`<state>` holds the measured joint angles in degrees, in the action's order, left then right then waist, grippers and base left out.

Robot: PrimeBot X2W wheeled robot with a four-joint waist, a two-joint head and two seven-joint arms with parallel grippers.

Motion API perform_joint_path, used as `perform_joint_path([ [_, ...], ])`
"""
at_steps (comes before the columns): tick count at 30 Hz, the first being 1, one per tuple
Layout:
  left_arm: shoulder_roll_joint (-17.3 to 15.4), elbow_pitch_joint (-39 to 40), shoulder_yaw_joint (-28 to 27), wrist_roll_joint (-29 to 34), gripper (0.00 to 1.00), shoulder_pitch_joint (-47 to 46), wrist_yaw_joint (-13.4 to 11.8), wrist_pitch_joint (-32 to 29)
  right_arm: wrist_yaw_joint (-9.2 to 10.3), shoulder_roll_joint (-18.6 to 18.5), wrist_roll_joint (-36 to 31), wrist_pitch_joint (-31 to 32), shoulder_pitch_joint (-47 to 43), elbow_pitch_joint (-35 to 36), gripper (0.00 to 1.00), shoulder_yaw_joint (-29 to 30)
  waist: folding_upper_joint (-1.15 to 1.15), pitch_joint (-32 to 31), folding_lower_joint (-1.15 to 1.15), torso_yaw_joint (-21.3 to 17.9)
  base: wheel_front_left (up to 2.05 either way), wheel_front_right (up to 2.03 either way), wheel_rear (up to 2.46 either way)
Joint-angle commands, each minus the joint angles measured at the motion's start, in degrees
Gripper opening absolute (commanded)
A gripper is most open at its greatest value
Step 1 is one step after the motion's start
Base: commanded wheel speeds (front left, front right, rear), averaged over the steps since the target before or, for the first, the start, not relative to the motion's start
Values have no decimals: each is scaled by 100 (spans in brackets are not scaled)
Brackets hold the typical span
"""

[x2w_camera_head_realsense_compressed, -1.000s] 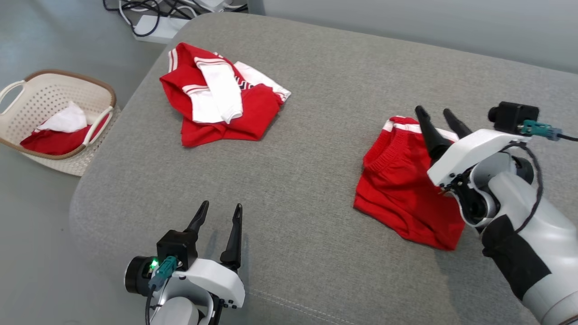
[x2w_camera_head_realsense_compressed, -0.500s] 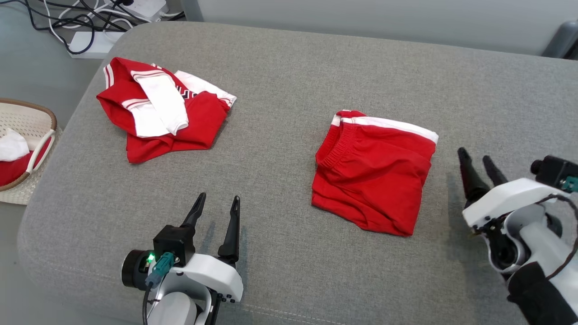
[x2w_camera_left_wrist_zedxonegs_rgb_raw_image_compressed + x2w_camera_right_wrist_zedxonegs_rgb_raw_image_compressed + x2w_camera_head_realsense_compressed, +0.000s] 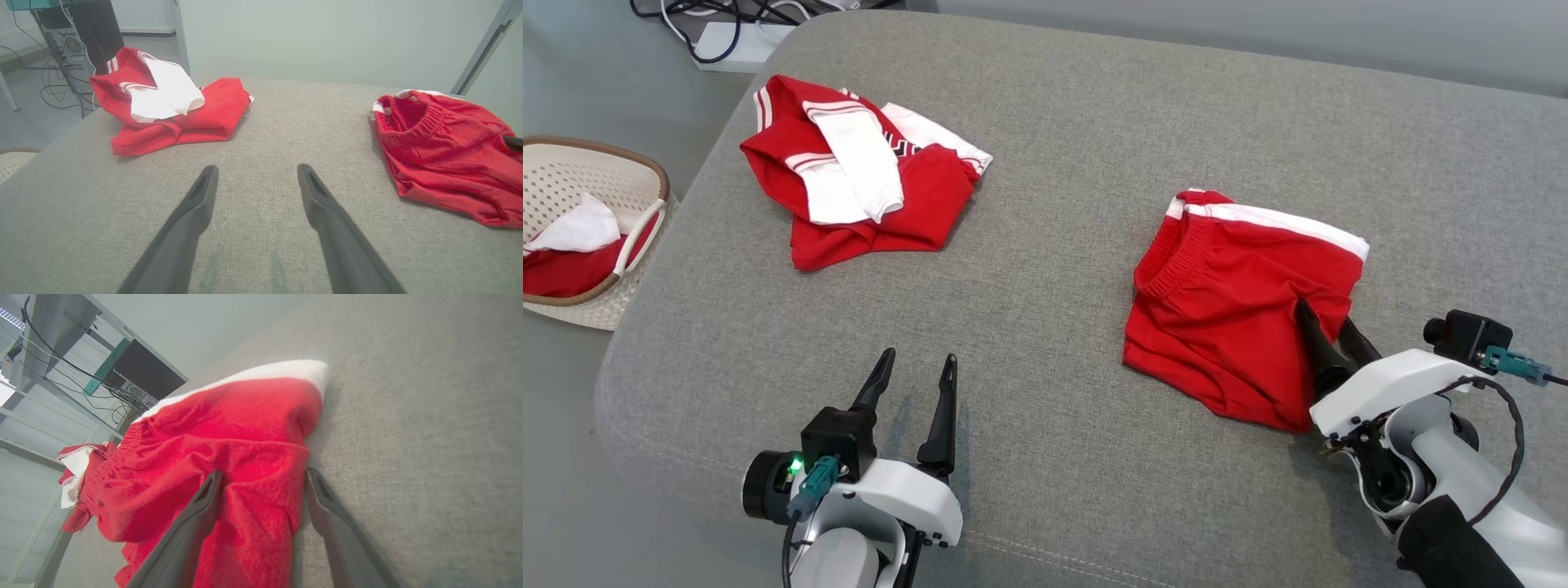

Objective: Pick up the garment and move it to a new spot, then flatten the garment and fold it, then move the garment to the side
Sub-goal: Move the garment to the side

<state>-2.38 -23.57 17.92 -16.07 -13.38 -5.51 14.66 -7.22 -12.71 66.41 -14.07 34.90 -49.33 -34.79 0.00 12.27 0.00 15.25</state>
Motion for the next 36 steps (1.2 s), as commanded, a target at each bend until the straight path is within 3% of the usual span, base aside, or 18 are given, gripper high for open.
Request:
perform_joint_path([
  [1,-50,148,-175,32,100,-181,44,34,-26,96,102,57,-32,15,100,-143,0,35,0,42,0,0,0],
  [6,-50,156,-175,39,100,-205,52,34,-26,180,277,300,32,-90,98,-337,0,85,0,102,0,0,0],
  [7,-50,153,-169,38,100,-210,52,34,-26,196,319,344,34,-129,80,-362,0,82,0,109,0,0,0],
  [8,-50,151,-160,36,100,-215,52,34,-26,207,348,372,38,-163,55,-391,0,75,0,115,0,0,0],
  [9,-50,147,-150,35,100,-221,51,34,-26,212,361,385,45,-187,45,-427,0,67,0,120,0,0,0],
  [11,-50,138,-134,27,100,-225,48,34,-26,227,406,404,42,-205,11,-493,0,41,0,124,0,0,0],
  [12,-50,138,-131,26,100,-222,45,34,-26,225,410,383,48,-203,0,-527,0,27,0,120,0,0,0],
  [23,-50,64,-253,137,100,-124,133,34,-26,66,450,-2,-5,-149,0,-603,0,-374,0,-341,0,0,0],
  [36,-50,-3,-307,212,100,-36,242,34,-26,-36,491,-86,-511,-131,0,-637,0,-845,0,-1915,0,0,0],
])
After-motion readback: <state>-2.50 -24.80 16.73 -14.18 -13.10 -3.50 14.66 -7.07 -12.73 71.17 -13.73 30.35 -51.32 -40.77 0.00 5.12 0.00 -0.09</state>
